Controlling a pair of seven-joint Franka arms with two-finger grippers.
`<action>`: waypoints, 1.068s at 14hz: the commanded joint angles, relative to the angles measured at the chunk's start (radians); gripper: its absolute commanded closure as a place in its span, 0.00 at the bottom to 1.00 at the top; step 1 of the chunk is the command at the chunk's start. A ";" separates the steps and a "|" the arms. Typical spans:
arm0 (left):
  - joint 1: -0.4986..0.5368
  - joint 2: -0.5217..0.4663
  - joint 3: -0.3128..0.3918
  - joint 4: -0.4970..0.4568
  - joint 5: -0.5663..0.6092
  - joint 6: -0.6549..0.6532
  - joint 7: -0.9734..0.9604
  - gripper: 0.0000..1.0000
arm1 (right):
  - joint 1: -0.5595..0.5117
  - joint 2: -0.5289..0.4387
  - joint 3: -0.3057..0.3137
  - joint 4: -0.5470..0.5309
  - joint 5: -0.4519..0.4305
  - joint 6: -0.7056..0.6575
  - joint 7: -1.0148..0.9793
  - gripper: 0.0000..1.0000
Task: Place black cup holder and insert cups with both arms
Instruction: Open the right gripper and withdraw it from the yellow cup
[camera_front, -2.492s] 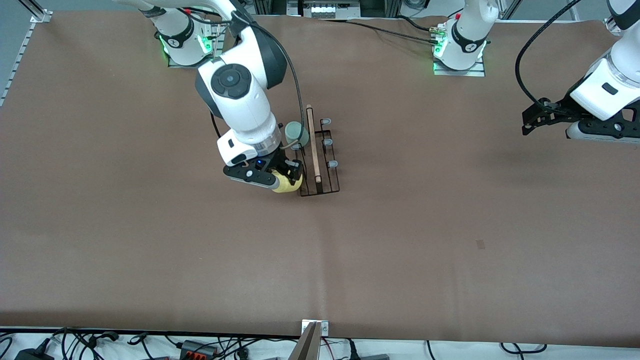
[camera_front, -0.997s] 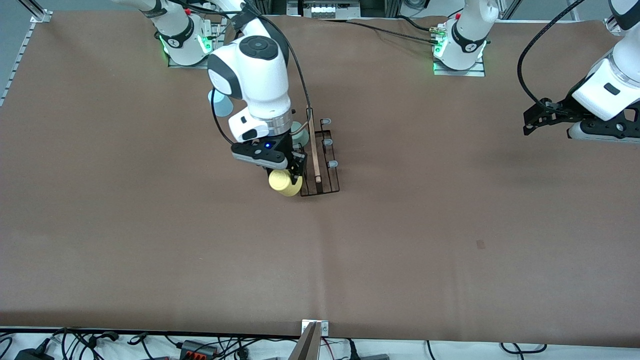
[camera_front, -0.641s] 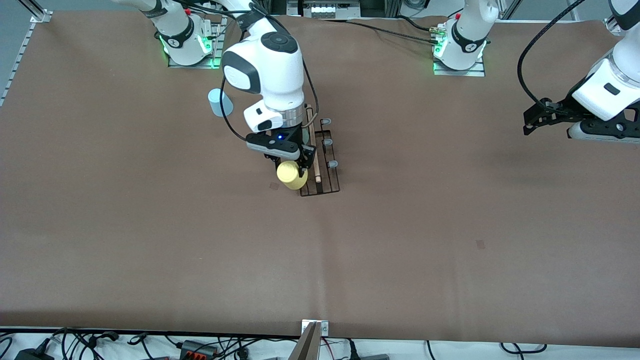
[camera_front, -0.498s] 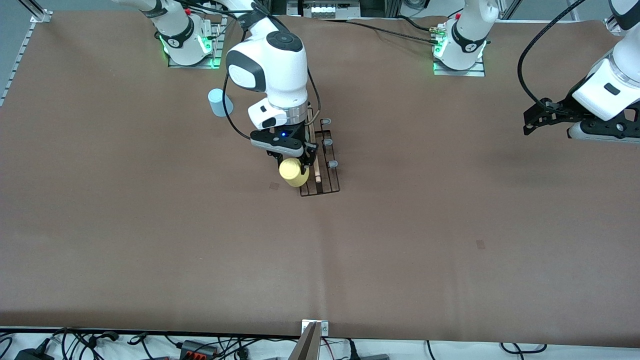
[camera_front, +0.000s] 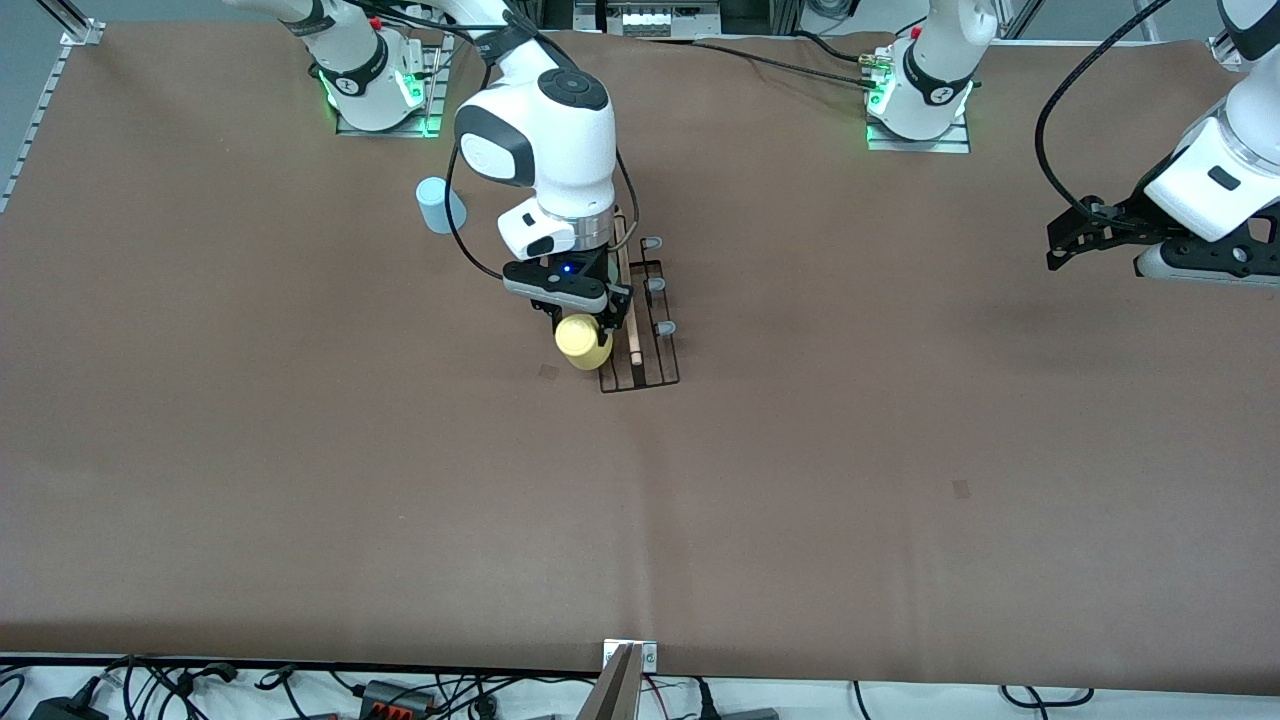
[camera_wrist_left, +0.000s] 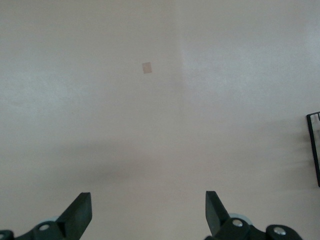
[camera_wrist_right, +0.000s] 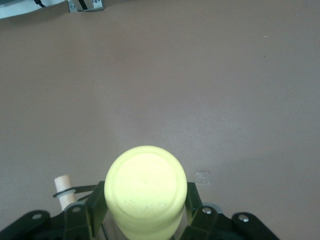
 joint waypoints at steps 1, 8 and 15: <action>-0.002 0.013 0.006 0.027 -0.005 -0.021 0.011 0.00 | 0.000 -0.020 0.018 -0.024 -0.027 0.010 0.054 0.83; -0.002 0.013 0.006 0.027 -0.003 -0.021 0.012 0.00 | -0.003 -0.017 0.035 -0.026 -0.035 0.008 0.066 0.00; -0.002 0.013 0.006 0.027 -0.003 -0.021 0.012 0.00 | -0.131 -0.119 0.043 -0.021 0.107 -0.047 -0.190 0.00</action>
